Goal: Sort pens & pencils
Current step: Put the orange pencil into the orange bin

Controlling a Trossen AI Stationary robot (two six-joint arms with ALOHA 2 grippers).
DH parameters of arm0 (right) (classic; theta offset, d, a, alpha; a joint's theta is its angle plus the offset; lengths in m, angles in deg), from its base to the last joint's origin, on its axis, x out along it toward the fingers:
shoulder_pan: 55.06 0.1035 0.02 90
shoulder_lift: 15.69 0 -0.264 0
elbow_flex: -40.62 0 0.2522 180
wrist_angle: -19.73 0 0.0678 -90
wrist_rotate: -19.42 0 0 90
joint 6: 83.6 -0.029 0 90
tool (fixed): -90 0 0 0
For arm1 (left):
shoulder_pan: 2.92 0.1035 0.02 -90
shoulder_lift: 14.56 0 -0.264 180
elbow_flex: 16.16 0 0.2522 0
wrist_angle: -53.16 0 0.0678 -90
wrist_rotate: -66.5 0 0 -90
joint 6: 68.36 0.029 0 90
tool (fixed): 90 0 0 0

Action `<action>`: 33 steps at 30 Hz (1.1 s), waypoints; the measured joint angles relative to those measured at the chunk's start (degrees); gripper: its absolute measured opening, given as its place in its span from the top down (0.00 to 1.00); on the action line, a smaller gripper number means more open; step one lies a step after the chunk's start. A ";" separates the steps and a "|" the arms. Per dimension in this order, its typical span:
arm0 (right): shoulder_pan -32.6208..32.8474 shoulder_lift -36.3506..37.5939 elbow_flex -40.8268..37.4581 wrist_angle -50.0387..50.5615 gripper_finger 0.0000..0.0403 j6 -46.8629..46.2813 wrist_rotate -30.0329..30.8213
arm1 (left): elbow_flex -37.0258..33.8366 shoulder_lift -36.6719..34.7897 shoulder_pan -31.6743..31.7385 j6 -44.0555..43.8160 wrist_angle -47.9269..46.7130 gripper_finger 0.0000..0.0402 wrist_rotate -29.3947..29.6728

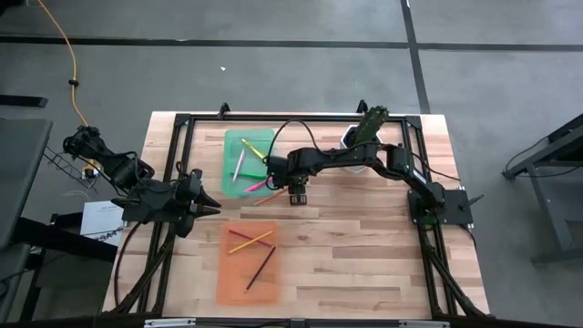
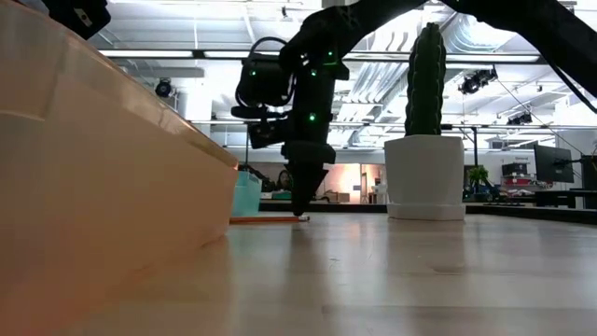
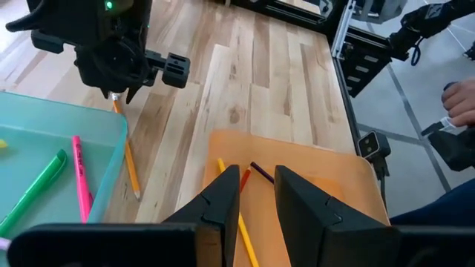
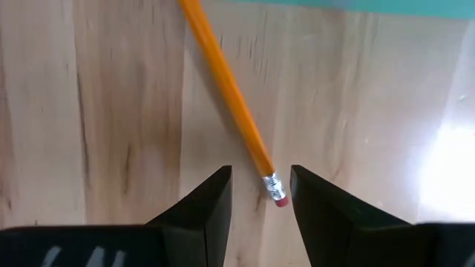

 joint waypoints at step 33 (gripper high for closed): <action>-1.77 -1.49 0.08 0.80 0.68 0.45 -7.49 | 0.00 -0.02 -0.01 0.45 -0.20 0.82 0.04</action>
